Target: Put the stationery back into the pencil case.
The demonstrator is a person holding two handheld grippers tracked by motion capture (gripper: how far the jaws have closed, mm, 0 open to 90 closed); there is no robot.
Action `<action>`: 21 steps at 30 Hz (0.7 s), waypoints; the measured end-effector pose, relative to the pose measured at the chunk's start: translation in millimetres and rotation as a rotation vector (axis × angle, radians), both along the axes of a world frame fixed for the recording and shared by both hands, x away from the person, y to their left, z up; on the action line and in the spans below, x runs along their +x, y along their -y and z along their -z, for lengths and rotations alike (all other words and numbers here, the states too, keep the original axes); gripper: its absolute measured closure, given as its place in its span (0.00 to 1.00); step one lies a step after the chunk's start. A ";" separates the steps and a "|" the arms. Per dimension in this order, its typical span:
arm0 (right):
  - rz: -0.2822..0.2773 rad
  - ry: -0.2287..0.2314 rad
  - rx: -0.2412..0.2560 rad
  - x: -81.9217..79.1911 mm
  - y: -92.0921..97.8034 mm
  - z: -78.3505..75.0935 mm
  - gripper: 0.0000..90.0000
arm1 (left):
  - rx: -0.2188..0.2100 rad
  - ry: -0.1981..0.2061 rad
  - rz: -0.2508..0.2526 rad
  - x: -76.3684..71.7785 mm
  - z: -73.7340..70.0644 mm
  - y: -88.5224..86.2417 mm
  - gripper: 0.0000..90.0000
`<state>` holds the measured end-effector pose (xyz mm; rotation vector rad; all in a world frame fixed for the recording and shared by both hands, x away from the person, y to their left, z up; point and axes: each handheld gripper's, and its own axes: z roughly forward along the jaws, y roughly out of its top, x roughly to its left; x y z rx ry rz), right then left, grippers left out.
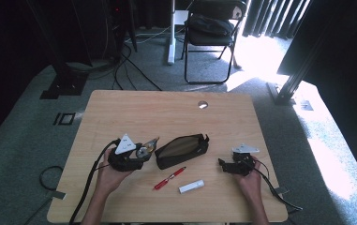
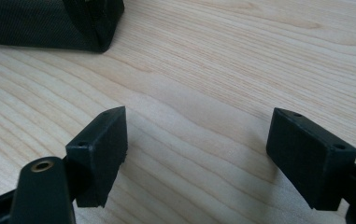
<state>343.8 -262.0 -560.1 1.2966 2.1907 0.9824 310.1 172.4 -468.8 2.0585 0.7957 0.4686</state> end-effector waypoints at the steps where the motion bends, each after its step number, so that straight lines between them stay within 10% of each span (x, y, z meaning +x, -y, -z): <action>1: 0.000 0.001 0.000 0.0 0.0 0.0 0.23 | 0.003 0.003 0.002 0.3 -1.0 0.0 0.47; 21: 0.000 0.000 0.000 0.1 0.1 0.0 0.23 | -0.011 0.022 0.030 1.9 -18.7 7.2 0.47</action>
